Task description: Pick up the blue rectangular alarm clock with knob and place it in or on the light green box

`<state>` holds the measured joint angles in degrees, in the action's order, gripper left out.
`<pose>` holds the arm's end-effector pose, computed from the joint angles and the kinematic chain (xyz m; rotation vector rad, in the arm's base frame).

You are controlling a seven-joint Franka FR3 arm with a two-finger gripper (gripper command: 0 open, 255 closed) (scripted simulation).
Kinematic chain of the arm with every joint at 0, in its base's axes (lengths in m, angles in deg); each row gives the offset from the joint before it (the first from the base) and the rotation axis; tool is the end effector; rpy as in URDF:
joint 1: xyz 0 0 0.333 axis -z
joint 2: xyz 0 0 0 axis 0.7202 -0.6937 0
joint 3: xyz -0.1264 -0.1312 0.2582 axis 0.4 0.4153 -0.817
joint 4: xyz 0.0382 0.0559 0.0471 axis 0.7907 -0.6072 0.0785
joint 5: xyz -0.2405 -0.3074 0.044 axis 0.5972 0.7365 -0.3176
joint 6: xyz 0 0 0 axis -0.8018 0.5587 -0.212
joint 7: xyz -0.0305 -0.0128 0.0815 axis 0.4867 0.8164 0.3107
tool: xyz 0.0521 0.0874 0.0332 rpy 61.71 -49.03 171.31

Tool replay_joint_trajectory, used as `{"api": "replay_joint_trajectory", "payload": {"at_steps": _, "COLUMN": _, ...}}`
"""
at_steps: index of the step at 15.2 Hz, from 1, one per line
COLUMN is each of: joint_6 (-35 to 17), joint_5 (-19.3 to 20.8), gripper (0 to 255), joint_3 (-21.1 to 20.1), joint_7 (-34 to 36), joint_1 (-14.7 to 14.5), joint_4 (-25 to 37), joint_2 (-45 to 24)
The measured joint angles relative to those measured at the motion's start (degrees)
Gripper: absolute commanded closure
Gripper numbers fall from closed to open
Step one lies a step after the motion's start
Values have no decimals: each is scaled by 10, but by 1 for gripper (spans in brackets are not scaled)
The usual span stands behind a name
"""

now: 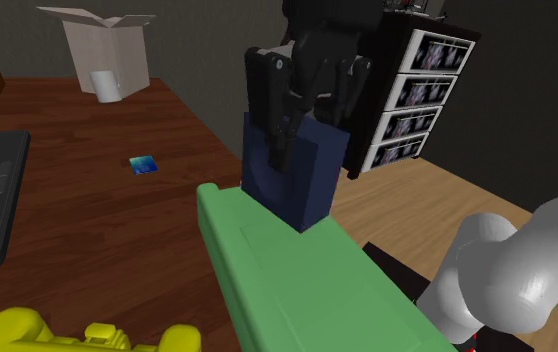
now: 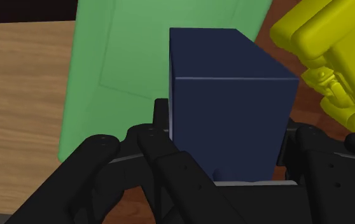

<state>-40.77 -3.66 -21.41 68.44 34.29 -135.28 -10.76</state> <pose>0.2517 0.3344 0.7069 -3.1326 0.0692 -0.0189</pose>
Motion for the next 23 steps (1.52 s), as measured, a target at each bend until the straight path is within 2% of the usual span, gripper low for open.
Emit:
{"api": "replay_joint_trajectory", "payload": {"at_steps": 5, "joint_6": 20, "joint_5": -34, "gripper": 255, "joint_3": 11, "joint_7": 10, "joint_1": -24, "joint_4": -58, "joint_2": 84}}
{"api": "replay_joint_trajectory", "payload": {"at_steps": 20, "joint_6": -78, "joint_5": -57, "gripper": 255, "joint_3": 2, "joint_7": -5, "joint_1": -40, "joint_4": -209, "joint_2": 138}}
{"api": "replay_joint_trajectory", "payload": {"at_steps": 23, "joint_6": -88, "joint_5": -60, "gripper": 255, "joint_3": 0, "joint_7": -6, "joint_1": -42, "joint_4": -222, "joint_2": 143}}
